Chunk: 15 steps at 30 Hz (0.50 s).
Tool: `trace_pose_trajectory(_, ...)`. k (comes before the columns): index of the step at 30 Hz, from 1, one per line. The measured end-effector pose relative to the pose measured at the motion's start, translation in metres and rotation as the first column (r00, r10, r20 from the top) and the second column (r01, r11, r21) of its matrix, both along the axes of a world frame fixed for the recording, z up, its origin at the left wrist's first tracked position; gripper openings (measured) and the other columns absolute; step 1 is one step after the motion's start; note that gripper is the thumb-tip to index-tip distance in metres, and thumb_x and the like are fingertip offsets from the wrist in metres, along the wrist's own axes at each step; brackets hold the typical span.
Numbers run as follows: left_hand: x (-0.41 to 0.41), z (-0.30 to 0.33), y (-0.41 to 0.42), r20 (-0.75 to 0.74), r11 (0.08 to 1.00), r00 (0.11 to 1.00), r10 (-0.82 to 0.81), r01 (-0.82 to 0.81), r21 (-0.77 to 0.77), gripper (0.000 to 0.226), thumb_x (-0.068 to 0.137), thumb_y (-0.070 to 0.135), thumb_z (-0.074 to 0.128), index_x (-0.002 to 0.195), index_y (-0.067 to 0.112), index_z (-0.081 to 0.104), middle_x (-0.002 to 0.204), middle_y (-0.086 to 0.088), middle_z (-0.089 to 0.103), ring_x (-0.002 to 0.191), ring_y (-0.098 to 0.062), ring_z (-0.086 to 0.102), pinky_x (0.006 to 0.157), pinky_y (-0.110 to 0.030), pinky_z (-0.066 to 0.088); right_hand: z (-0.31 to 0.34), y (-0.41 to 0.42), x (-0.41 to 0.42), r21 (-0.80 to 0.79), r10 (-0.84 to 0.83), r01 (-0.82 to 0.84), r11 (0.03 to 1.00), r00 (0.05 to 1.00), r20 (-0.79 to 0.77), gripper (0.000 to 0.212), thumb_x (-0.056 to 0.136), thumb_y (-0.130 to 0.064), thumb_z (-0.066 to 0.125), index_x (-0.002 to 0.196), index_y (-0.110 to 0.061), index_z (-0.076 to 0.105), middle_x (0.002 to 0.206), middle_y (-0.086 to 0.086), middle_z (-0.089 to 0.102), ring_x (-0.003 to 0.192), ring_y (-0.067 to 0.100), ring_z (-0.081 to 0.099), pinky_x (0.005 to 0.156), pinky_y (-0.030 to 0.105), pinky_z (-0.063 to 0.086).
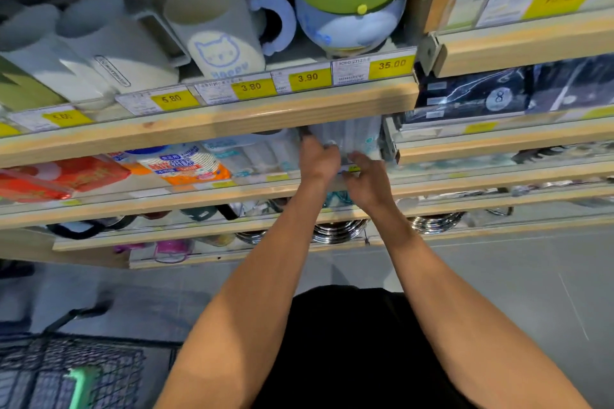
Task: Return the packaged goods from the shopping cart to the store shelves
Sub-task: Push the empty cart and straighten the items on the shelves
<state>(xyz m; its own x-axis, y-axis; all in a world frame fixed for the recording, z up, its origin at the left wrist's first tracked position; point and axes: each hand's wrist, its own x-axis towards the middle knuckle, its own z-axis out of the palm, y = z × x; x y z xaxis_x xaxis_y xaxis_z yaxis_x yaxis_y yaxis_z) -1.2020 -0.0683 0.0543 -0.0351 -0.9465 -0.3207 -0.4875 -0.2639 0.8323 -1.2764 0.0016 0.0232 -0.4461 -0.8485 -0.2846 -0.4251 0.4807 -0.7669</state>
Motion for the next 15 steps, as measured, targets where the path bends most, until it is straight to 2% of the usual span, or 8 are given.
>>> trace_pose_trajectory(3,-0.001,-0.001,0.001,0.064,1.000,0.998,0.023,-0.023,0.012,0.039,0.090,0.015,0.059,0.125,0.002,0.048,0.123,-0.016,0.061,0.111,-0.033,0.060,0.082,-0.032,0.046,0.004,0.000,-0.007,0.019,-0.109,0.108,0.994,0.993,0.039,0.048,0.090,-0.012,0.058,0.138,-0.009,0.053,0.137,0.012,0.059,0.125,0.030,0.055,0.102,0.036,0.046)
trace_pose_trajectory(6,0.001,-0.003,0.006,0.076,1.000,0.997,0.000,-0.001,0.008,0.040,0.090,0.015,0.059,0.125,0.004,0.045,0.124,-0.017,0.060,0.111,-0.034,0.060,0.090,-0.040,0.052,0.009,-0.001,-0.017,-0.022,-0.183,0.183,0.983,0.983,-0.003,0.043,0.091,-0.013,0.059,0.134,-0.009,0.054,0.130,0.010,0.063,0.119,0.030,0.059,0.094,0.035,0.047)
trace_pose_trajectory(8,0.002,-0.005,0.008,0.083,1.000,0.996,-0.024,0.023,0.008,0.040,0.090,0.014,0.059,0.126,0.004,0.045,0.122,-0.018,0.061,0.108,-0.035,0.062,0.089,-0.042,0.052,0.014,-0.007,-0.022,-0.025,-0.185,0.188,0.982,0.979,0.091,0.039,0.088,-0.016,0.062,0.126,-0.012,0.054,0.121,0.009,0.067,0.109,0.032,0.063,0.087,0.039,0.052)
trace_pose_trajectory(10,0.004,-0.008,0.009,0.091,0.999,0.995,-0.049,0.050,-0.003,0.039,0.089,0.013,0.059,0.125,0.005,0.047,0.118,-0.017,0.064,0.104,-0.036,0.064,0.086,-0.042,0.054,0.009,-0.019,-0.026,-0.002,-0.154,0.157,0.988,0.968,0.200,0.052,0.075,-0.023,0.070,0.122,-0.014,0.049,0.118,0.011,0.066,0.106,0.034,0.064,0.087,0.049,0.055)
trace_pose_trajectory(12,0.009,-0.010,0.010,0.092,0.998,0.994,-0.065,0.066,-0.013,0.038,0.088,0.013,0.059,0.124,0.008,0.048,0.113,-0.016,0.066,0.099,-0.036,0.066,0.082,-0.046,0.057,-0.002,-0.033,-0.034,0.014,-0.162,0.167,0.986,0.925,0.344,0.070,0.055,-0.034,0.069,0.118,-0.019,0.041,0.118,0.016,0.064,0.103,0.040,0.065,0.085,0.059,0.055)
trace_pose_trajectory(13,0.012,-0.011,0.010,0.096,0.997,0.993,-0.071,0.072,-0.010,0.038,0.088,0.013,0.058,0.124,0.009,0.047,0.111,-0.017,0.066,0.096,-0.037,0.066,0.079,-0.048,0.058,0.005,-0.038,-0.032,0.021,-0.176,0.186,0.982,0.881,0.440,0.071,0.055,-0.032,0.068,0.117,-0.019,0.036,0.120,0.021,0.062,0.103,0.042,0.065,0.086,0.061,0.054)
trace_pose_trajectory(15,0.016,-0.010,0.008,0.100,0.996,0.991,-0.092,0.092,0.003,0.038,0.088,0.012,0.056,0.124,0.009,0.044,0.109,-0.018,0.064,0.093,-0.039,0.066,0.074,-0.052,0.059,0.023,-0.042,-0.028,0.081,-0.233,0.229,0.970,0.787,0.571,0.057,0.082,-0.016,0.061,0.129,-0.015,0.029,0.117,0.024,0.062,0.095,0.040,0.067,0.086,0.056,0.056)
